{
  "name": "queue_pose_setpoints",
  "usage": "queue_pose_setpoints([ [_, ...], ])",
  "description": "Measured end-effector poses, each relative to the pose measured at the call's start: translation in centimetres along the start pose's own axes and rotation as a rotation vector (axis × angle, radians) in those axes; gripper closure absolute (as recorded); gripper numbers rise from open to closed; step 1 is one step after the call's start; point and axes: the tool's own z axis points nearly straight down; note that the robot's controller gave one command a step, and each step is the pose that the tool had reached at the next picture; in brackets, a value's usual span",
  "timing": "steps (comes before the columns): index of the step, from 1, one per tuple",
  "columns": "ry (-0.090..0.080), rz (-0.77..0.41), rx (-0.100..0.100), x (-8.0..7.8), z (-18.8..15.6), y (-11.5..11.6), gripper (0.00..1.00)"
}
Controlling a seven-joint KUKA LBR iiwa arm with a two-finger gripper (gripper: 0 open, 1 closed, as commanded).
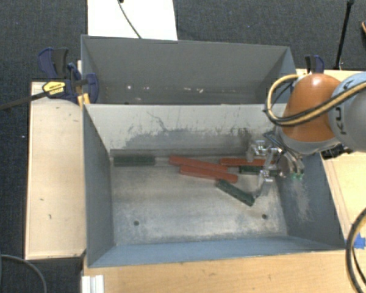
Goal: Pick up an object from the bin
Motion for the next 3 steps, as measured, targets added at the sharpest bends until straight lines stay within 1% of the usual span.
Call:
queue_pose_setpoints([
  [1, 0.005, 0.224, -0.004, 0.8, -0.3, 9.2, 0.00],
  [2, 0.003, 0.224, 0.000, 0.7, -0.3, 8.8, 1.00],
  [3, -0.006, 0.162, -0.003, 3.9, -18.3, 13.0, 1.00],
])
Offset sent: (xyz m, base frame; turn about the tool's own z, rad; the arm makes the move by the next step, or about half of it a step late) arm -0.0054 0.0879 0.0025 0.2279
